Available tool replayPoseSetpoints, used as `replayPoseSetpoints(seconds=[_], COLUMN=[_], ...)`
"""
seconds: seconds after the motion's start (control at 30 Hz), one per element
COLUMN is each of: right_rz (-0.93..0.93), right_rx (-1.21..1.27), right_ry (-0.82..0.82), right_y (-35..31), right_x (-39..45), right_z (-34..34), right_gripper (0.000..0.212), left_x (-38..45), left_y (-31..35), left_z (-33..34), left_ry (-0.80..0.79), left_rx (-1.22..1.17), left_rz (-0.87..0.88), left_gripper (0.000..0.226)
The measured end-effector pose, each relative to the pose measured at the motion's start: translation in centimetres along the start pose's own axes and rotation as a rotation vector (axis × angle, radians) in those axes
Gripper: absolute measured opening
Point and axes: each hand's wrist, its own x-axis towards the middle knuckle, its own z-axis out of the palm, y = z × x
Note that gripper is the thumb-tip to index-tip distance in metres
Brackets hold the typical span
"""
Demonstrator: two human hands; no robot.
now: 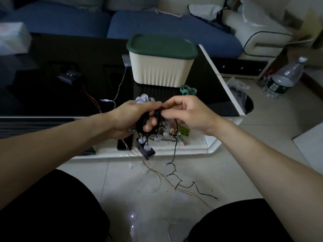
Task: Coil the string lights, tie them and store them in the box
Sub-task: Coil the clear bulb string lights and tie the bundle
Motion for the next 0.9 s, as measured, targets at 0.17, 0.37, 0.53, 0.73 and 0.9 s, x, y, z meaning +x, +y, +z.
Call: replayPoseSetpoints(seconds=[0.17,0.37,0.53,0.73,0.9], right_rz=[-0.136,-0.188,-0.18,-0.167,-0.266], right_rx=[-0.219,-0.247,-0.302,-0.079,-0.293], right_ry=[0.121,0.291,0.218,0.11,0.232], right_y=[0.2,0.7,0.3,0.1,0.2], right_x=[0.1,0.9,0.3,-0.1,0.3], right_z=[0.9,1.5,1.5,1.2,1.4], right_gripper=[0.014,0.011,0.011,0.012,0.013], left_x=[0.1,0.0,0.0,0.5,0.4], left_y=[-0.1,0.1,0.0,0.0,-0.1], left_z=[0.1,-0.5,-0.4,0.4,-0.7], left_ry=[-0.049,-0.215,-0.159,-0.009,-0.099], left_rx=[-0.055,-0.263,-0.171,-0.115,-0.04], left_rz=[0.011,0.007,-0.008,0.021,0.002], left_gripper=[0.035,0.02,0.026,0.038,0.039])
